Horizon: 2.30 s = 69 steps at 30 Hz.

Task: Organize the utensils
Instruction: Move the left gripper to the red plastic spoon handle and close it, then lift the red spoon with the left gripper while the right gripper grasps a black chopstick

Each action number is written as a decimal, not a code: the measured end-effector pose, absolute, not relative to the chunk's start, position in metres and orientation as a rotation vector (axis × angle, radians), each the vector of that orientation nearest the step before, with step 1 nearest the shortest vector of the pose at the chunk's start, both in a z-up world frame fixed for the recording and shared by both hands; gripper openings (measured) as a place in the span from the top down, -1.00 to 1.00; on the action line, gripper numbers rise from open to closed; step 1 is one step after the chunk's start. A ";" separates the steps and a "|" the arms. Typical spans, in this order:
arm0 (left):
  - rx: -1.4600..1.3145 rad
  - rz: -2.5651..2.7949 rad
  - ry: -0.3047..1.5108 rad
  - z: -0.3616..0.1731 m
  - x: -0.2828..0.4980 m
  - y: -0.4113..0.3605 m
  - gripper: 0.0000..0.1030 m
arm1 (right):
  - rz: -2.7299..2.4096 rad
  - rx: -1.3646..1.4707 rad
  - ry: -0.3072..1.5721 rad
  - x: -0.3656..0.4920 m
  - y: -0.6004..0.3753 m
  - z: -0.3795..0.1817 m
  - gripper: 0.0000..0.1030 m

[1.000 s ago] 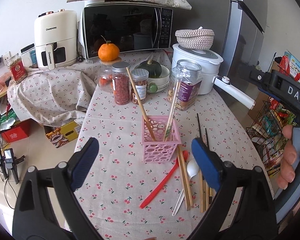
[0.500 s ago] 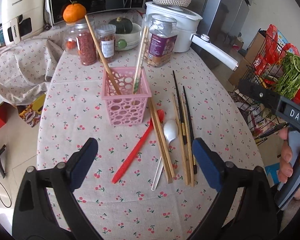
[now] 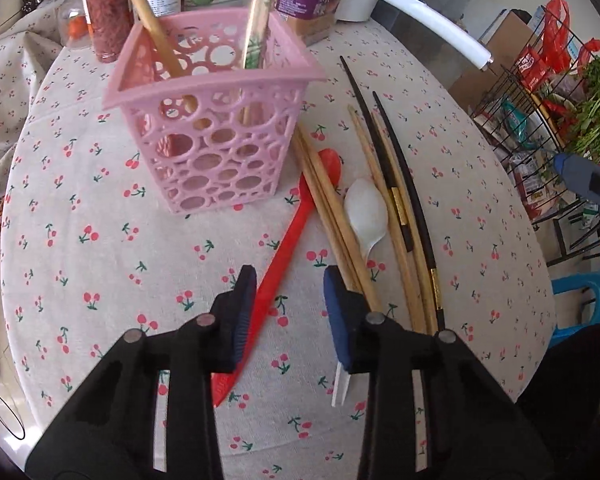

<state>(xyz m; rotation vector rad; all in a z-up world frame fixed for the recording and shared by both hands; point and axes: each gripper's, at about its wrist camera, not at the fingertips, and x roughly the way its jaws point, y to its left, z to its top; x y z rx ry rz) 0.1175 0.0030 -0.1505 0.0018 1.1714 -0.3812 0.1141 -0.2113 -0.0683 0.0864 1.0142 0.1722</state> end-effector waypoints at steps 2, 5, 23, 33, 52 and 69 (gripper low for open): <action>0.023 -0.375 1.183 -0.158 0.121 -0.002 0.41 | 0.164 0.088 1.020 0.116 -0.214 -0.070 -0.64; 0.017 -0.360 1.201 -0.160 0.124 -0.004 0.76 | 0.160 0.091 1.028 0.117 -0.219 -0.071 -0.64; 0.041 -0.358 1.437 -0.151 0.068 0.020 0.79 | 0.176 0.095 1.043 0.120 -0.218 -0.071 -0.64; 0.062 -0.347 1.277 -0.142 0.093 0.016 -0.02 | 0.175 0.096 1.055 0.122 -0.215 -0.074 -0.64; 0.091 -0.307 1.216 -0.148 0.119 -0.014 0.44 | 0.148 0.138 1.113 0.134 -0.223 -0.090 -0.64; -0.035 -0.333 0.906 -0.049 0.078 0.031 0.44 | 0.099 0.165 1.213 0.220 -0.204 -0.146 0.33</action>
